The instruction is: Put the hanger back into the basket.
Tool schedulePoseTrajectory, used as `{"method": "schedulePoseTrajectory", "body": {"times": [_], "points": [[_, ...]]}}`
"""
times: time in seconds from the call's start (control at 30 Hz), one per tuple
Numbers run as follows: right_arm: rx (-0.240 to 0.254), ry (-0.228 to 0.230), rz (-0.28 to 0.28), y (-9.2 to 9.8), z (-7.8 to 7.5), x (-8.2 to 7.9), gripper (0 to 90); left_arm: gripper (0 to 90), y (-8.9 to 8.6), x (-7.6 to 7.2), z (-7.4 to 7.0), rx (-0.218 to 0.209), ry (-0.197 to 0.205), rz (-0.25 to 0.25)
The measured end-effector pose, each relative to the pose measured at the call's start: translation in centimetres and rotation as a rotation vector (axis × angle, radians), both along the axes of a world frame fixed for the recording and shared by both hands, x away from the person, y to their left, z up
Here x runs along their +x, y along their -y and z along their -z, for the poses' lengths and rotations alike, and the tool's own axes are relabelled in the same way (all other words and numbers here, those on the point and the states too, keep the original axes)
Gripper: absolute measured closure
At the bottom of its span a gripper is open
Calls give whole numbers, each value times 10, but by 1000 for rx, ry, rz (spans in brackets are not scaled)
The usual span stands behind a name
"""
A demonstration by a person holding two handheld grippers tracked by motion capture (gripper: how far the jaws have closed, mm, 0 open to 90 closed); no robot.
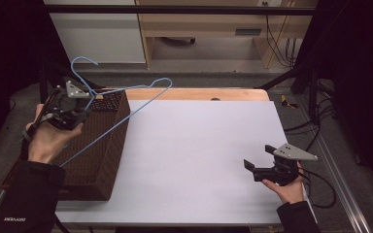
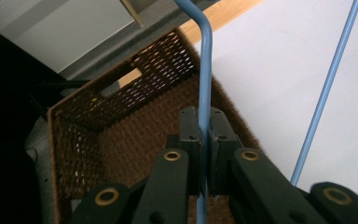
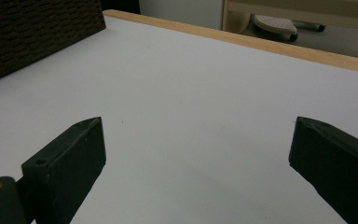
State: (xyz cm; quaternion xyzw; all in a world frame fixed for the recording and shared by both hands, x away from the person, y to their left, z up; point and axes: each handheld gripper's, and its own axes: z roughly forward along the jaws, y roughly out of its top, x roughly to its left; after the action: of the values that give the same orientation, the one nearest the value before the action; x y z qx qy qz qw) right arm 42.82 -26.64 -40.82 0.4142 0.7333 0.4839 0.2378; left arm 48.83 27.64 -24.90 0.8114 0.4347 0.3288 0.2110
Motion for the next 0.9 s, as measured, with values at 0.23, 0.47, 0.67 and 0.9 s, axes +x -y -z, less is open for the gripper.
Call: {"method": "schedulePoseTrajectory", "body": {"times": [0.23,0.47,0.67,0.9], "points": [[0,-3,-1,-1,0,0,41,867,-32,1,10,8,-16,-62],[-7,-3,-4,-1,1,0,39,867,-53,3,18,20,-21,-119],[-13,-6,-3,-2,1,0,38,867,-75,6,30,17,-19,-156],[-14,-7,-1,-3,1,0,37,867,-93,11,45,33,-38,-212]]}}
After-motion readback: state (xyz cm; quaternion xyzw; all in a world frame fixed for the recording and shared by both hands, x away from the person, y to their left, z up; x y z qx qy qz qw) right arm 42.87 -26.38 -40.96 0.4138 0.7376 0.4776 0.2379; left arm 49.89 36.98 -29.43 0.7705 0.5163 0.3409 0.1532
